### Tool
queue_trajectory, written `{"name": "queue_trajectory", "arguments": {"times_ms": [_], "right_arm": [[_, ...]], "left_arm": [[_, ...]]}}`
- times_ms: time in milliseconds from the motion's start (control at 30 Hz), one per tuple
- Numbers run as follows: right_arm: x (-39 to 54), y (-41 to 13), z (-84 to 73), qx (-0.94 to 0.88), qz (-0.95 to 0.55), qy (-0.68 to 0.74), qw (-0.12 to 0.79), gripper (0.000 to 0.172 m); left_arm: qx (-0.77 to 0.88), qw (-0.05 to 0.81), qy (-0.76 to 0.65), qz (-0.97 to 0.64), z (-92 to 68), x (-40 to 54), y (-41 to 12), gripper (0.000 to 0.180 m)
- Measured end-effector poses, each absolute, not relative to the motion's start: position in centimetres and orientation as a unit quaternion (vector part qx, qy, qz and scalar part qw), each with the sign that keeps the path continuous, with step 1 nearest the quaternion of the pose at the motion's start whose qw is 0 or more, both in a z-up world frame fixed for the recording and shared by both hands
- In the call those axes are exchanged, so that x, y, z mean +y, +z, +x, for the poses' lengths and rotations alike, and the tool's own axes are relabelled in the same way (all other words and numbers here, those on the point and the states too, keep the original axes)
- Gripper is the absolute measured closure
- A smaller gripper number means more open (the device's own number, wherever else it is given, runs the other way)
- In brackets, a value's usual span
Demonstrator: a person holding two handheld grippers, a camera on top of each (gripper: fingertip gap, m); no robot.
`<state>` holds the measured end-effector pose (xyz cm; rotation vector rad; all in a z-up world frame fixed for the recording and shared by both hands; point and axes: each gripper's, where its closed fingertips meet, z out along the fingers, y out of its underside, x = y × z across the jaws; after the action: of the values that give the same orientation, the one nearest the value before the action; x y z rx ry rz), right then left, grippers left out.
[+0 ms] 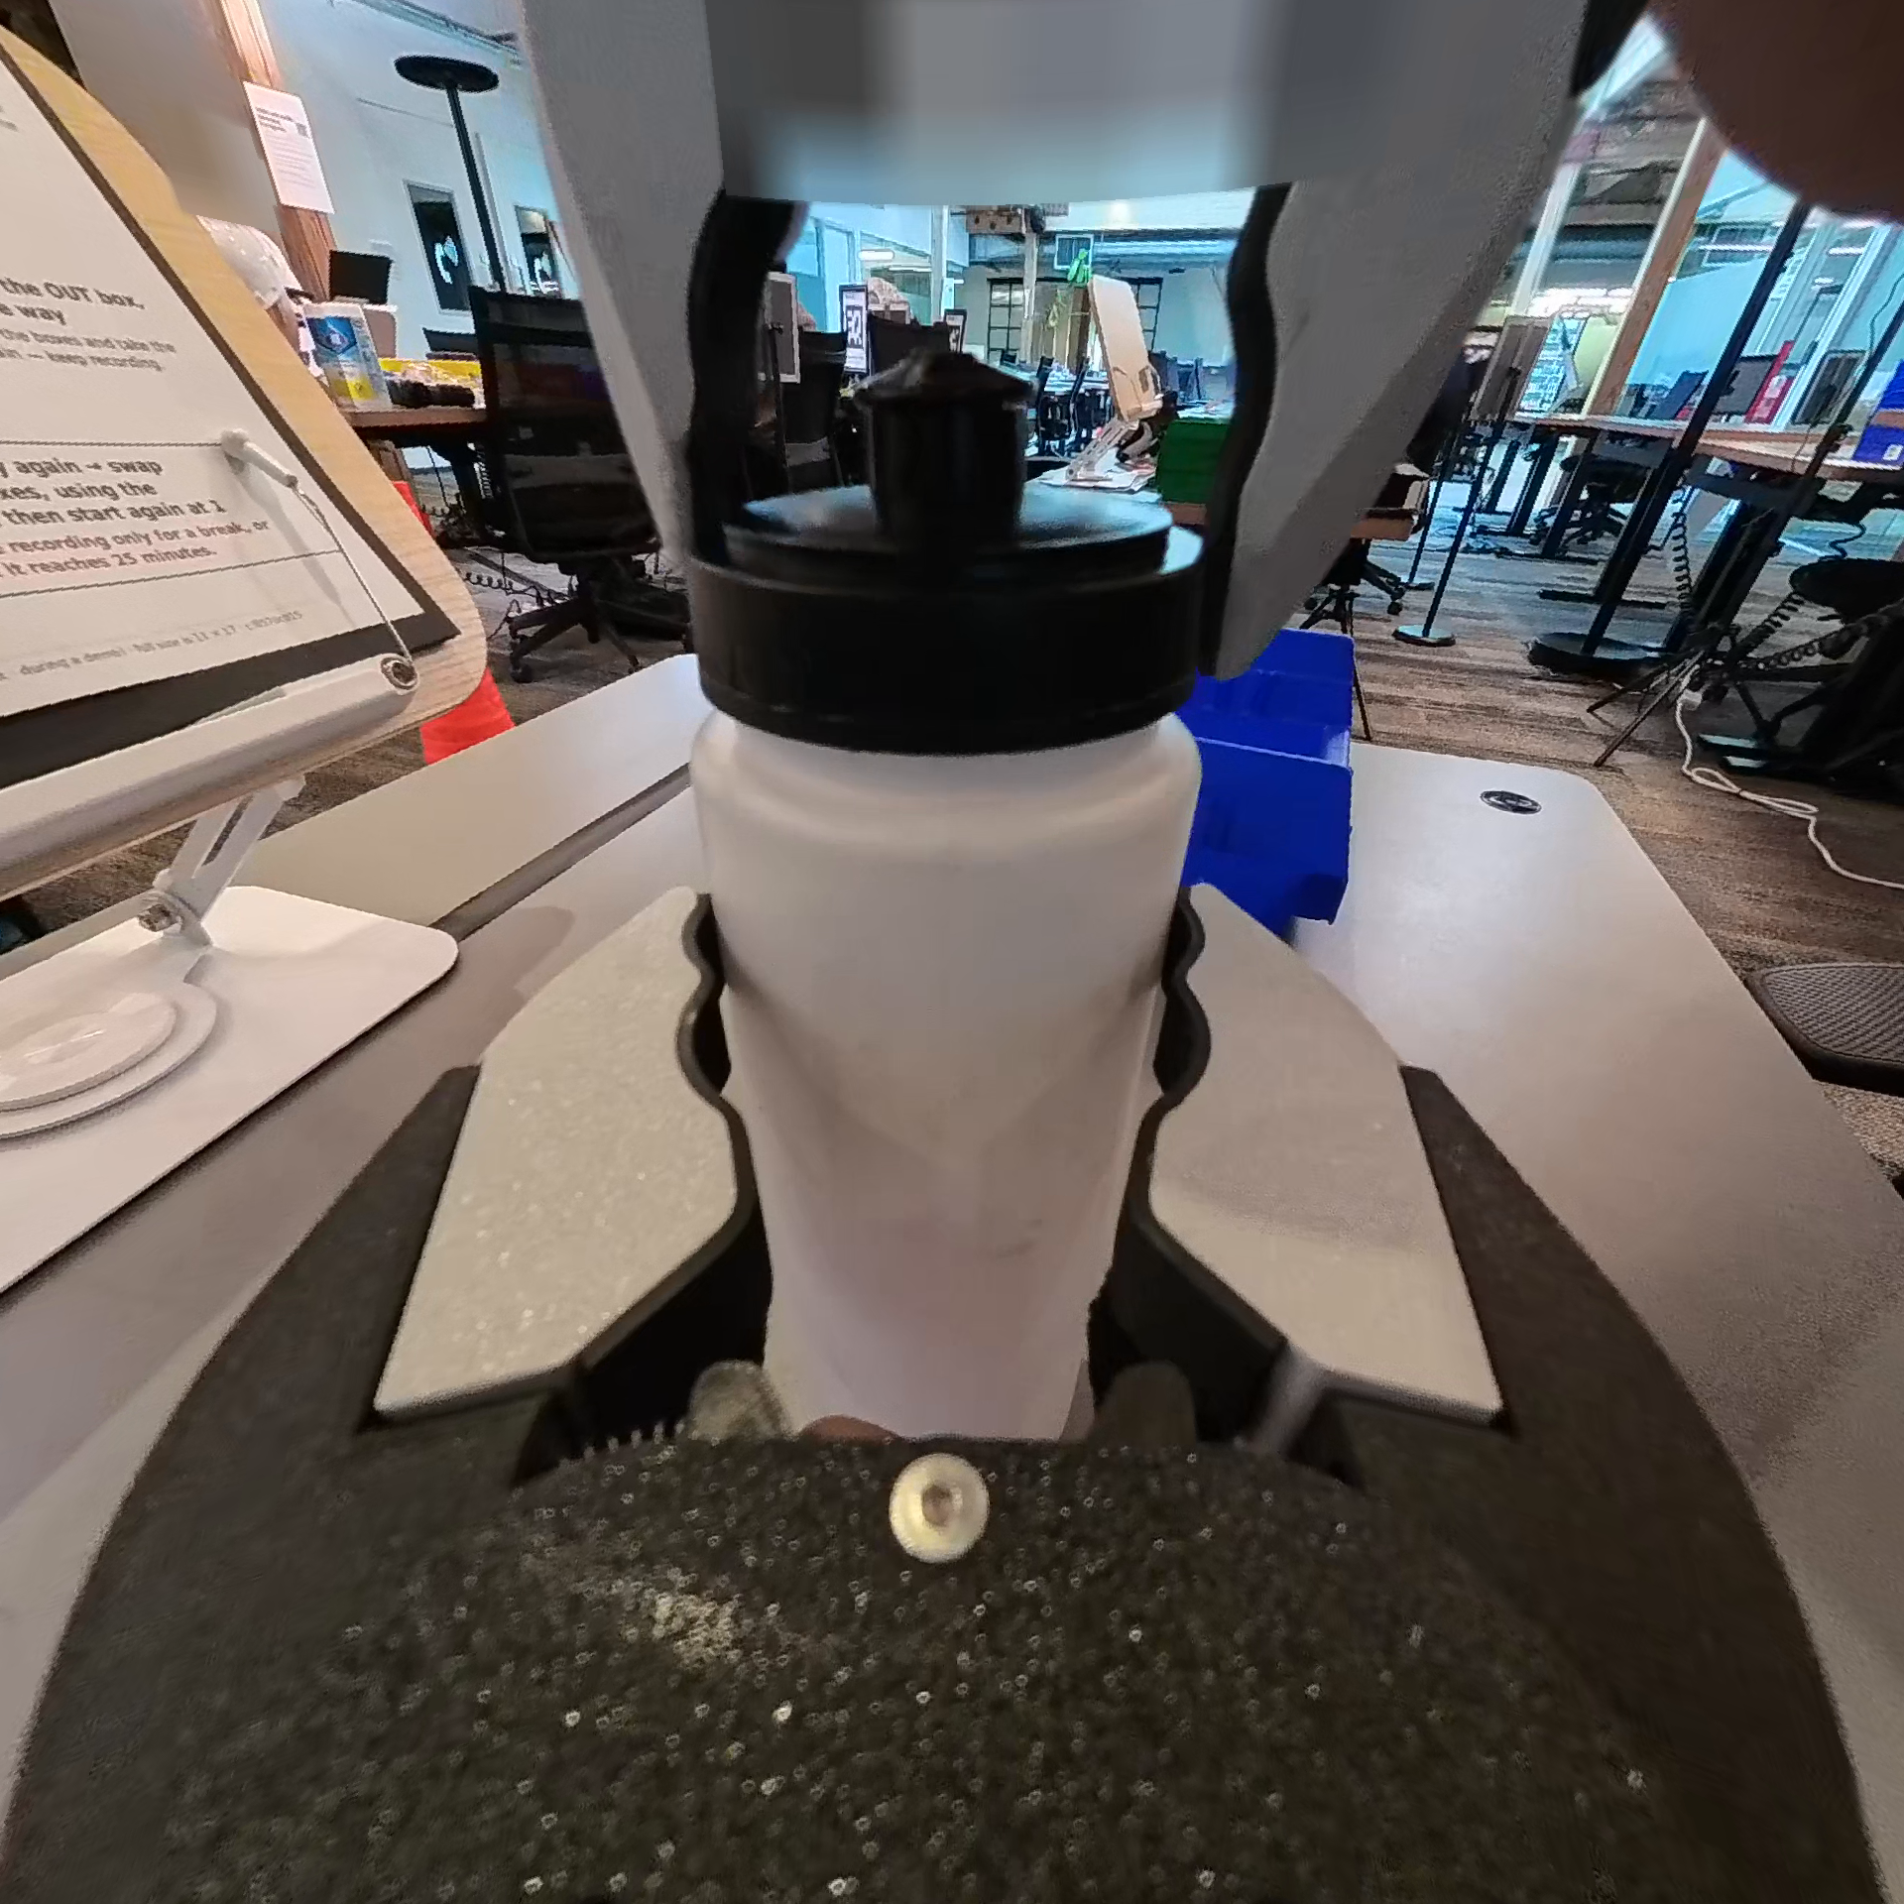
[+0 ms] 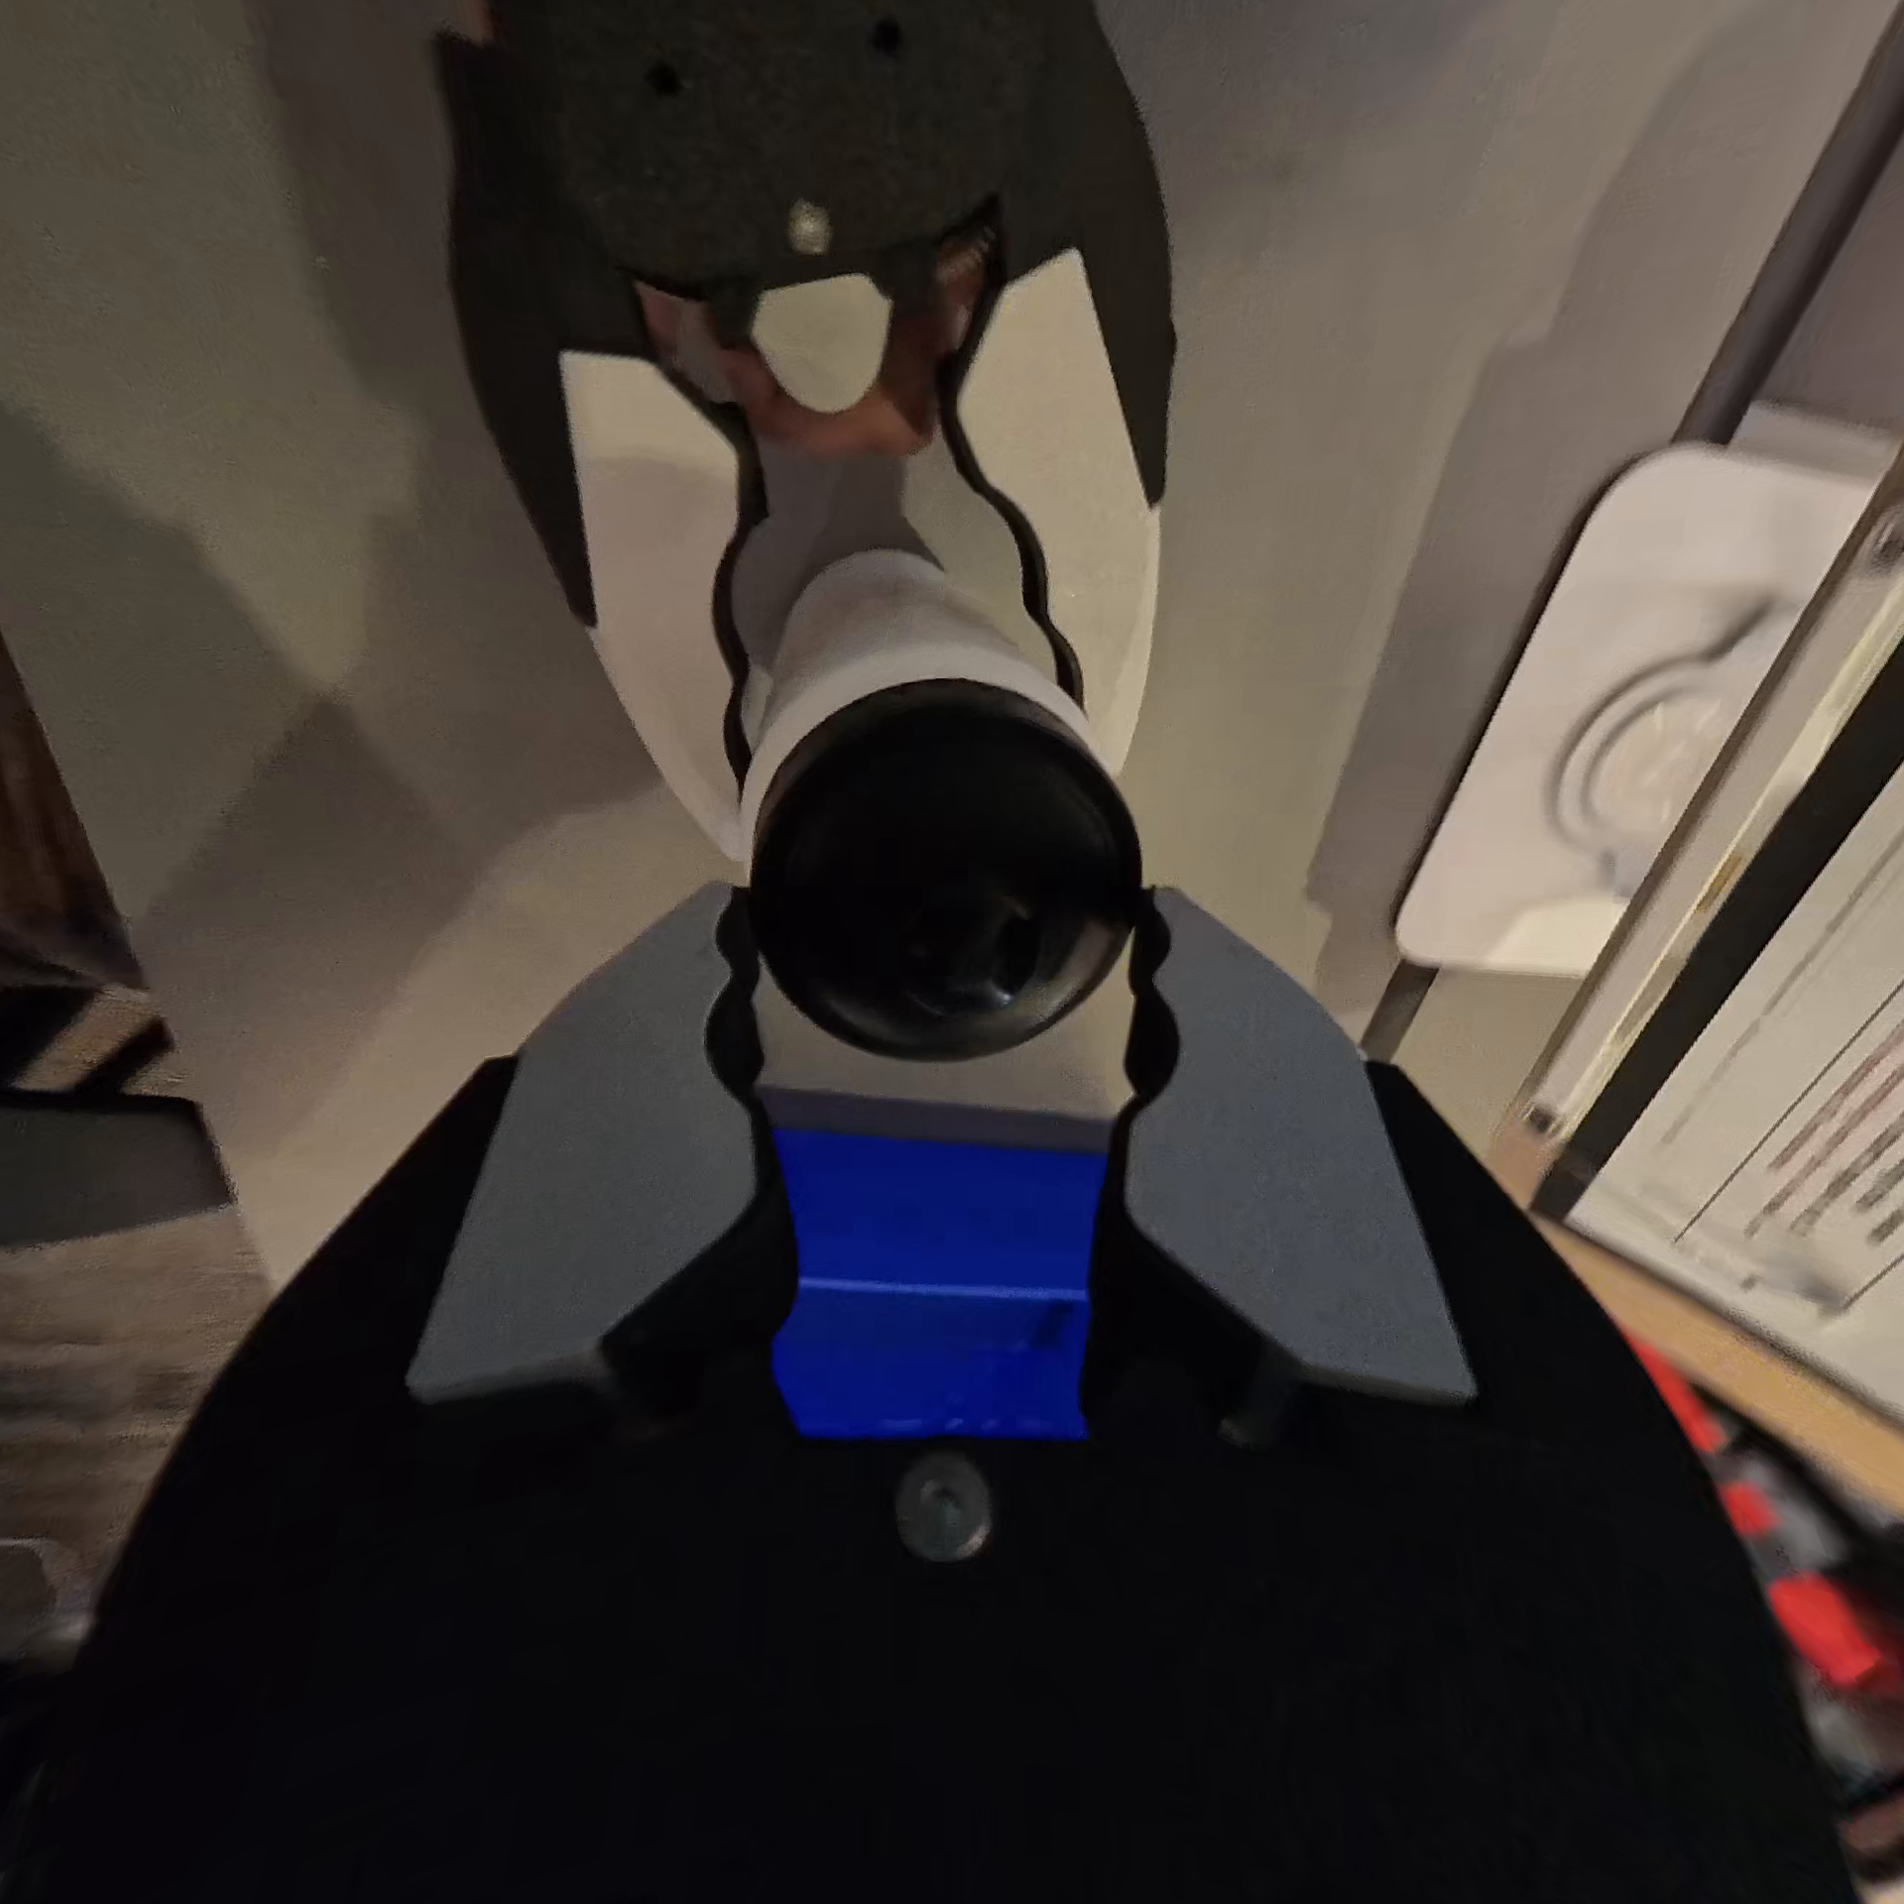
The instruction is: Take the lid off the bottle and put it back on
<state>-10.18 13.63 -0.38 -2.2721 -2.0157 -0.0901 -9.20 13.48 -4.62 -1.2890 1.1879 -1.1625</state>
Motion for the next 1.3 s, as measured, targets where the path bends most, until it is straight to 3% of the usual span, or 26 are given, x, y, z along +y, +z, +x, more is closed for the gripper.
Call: {"name": "queue_trajectory", "arguments": {"times_ms": [300,400,467,533,567,733,900,1300], "right_arm": [[13.3,-0.3,-10.1,-0.45,-0.891,-0.062,-0.016,0.102],[13.3,-0.3,-10.1,-0.495,-0.866,-0.065,-0.008,0.102],[12.8,-0.3,-10.2,-0.555,-0.83,-0.059,0.008,0.089],[11.9,-0.2,-10.2,-0.635,-0.77,-0.045,0.029,0.059],[12.1,0.0,-9.9,-0.664,-0.744,-0.054,0.05,0.059],[13.2,1.3,-10.4,-0.709,-0.693,0.02,0.132,0.09],[13.2,1.1,-11.6,-0.692,-0.706,0.11,0.105,0.1],[13.6,-0.8,-10.5,-0.575,-0.816,0.057,0.02,0.1]], "left_arm": [[0.486,0.497,-0.477,-0.538,-9.2,13.7,-4.6,0.099],[0.493,0.498,-0.473,-0.534,-9.2,13.5,-4.7,0.099],[0.496,0.497,-0.472,-0.533,-9.2,13.5,-4.7,0.099],[0.495,0.497,-0.473,-0.533,-9.2,13.5,-4.7,0.099],[0.496,0.497,-0.472,-0.533,-9.2,13.5,-4.7,0.099],[0.498,0.496,-0.473,-0.532,-9.2,13.4,-4.7,0.099],[0.499,0.495,-0.474,-0.531,-9.2,13.4,-4.7,0.099],[0.494,0.493,-0.478,-0.533,-9.2,13.6,-4.8,0.099]]}}
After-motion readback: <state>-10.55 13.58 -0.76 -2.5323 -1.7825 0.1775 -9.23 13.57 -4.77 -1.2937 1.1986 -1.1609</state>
